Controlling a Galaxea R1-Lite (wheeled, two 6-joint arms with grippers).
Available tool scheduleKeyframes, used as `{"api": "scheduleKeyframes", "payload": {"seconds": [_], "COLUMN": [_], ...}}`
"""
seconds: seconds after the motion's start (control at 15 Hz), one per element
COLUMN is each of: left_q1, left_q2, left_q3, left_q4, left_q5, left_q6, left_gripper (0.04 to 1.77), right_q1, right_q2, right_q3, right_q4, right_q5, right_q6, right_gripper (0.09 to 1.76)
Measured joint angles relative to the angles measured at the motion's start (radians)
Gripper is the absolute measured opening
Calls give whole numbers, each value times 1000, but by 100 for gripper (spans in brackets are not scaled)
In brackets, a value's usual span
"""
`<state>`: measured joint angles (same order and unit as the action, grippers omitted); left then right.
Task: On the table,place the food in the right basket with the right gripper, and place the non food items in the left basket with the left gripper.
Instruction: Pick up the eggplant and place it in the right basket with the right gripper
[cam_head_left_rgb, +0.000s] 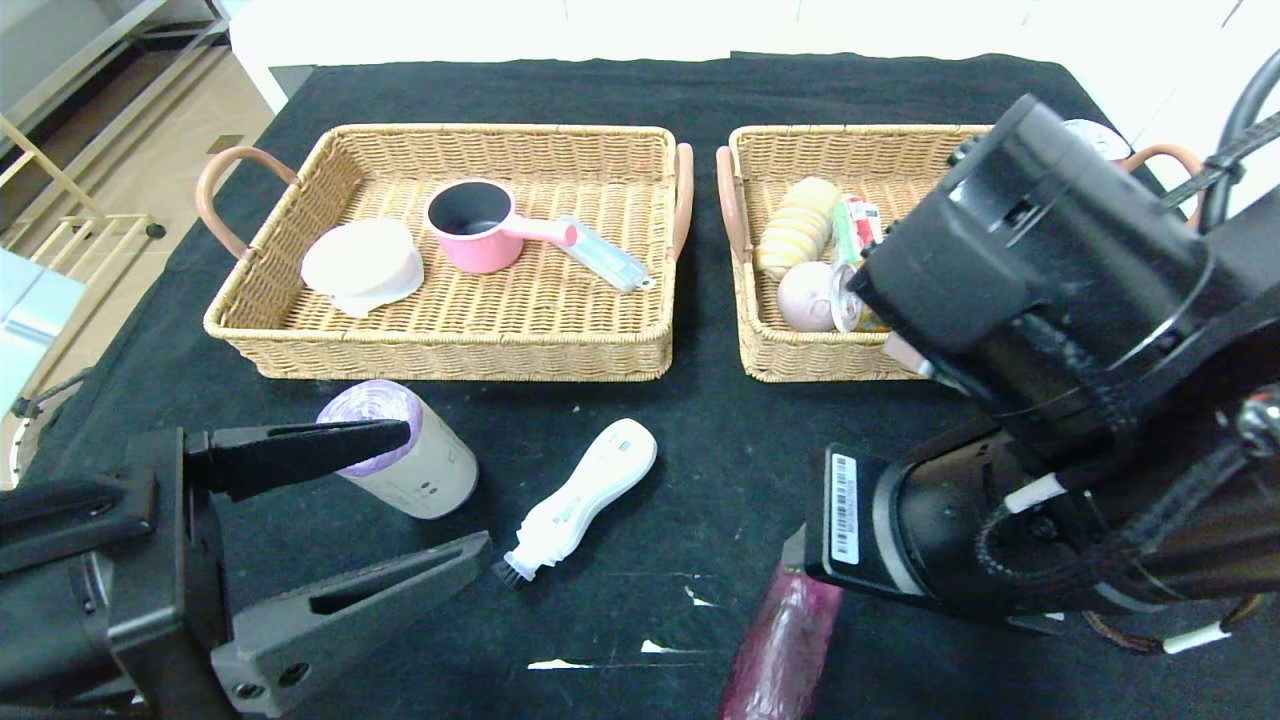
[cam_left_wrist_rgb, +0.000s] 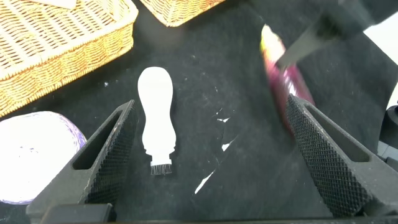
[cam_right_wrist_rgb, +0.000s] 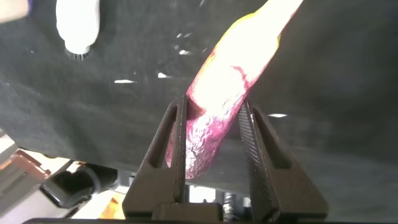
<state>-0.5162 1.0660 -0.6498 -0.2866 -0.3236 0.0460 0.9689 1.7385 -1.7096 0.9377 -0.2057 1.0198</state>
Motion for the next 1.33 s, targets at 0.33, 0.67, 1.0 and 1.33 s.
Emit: {"api": "scheduleKeyframes", "payload": {"seconds": [0.33,0.67,1.0,1.33], "left_q1": [-1,-2,-4,-5], "left_q2": [3,3,7,11], "left_q3": [2,4,5,5], "left_q4": [1,1,2,1], "left_q5": [-1,-1,-3,-3], "left_q6": [0,3,3,4], "left_gripper": [172,172,172,172], "right_q1": [-97,-194,-311,-375], "right_q2": [-105,-137,-124,-74], "right_q3": [-41,-97,-222,-259], "right_q4": [-3,-10,-22,-222], "right_q5": [-22,-23,-22,-22], "right_q6": [-130,-188,-257,-354], "right_gripper": [62,62,61,61]}}
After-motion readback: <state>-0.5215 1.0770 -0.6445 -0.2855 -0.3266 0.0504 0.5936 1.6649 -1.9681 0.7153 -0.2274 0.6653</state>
